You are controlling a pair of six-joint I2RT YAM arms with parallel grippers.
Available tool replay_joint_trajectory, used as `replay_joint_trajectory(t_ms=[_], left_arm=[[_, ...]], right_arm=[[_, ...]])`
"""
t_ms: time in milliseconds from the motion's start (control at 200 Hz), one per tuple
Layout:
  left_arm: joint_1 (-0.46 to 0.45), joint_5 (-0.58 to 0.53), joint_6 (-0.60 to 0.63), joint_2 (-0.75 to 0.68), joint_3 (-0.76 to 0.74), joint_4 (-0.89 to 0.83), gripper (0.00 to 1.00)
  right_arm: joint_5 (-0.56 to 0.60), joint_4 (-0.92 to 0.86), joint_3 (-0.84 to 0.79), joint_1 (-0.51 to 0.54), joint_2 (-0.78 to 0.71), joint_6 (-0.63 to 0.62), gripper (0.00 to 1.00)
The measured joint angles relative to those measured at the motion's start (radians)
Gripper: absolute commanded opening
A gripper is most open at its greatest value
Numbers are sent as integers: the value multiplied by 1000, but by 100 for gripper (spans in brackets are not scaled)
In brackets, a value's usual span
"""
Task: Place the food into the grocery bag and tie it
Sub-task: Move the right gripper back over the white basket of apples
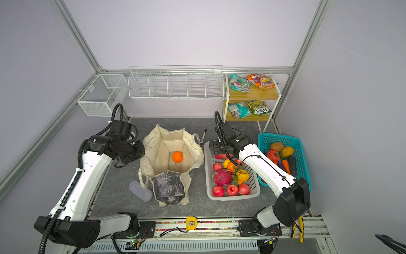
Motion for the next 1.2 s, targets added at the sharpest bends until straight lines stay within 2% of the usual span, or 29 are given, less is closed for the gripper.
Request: replay_joint_trajectory(t_ms=[260,565,930,1050,1205], left_arm=[[0,5,-3,2,10,-8,0],[0,6,-7,5,26,-29,0],[0,13,-7,5,37,-34,0],[0,17,-7,11,44,-36,0],[0,20,-7,28,55,-37,0]], right_arm=[[-17,1,-77,-34,74,95,96],[-14,64,-58,-121,244,73,100],[-14,78,9,-187,326,84,87],[-18,74,22,-191,336,138,83],[-22,53,24,-191,340,235,82]])
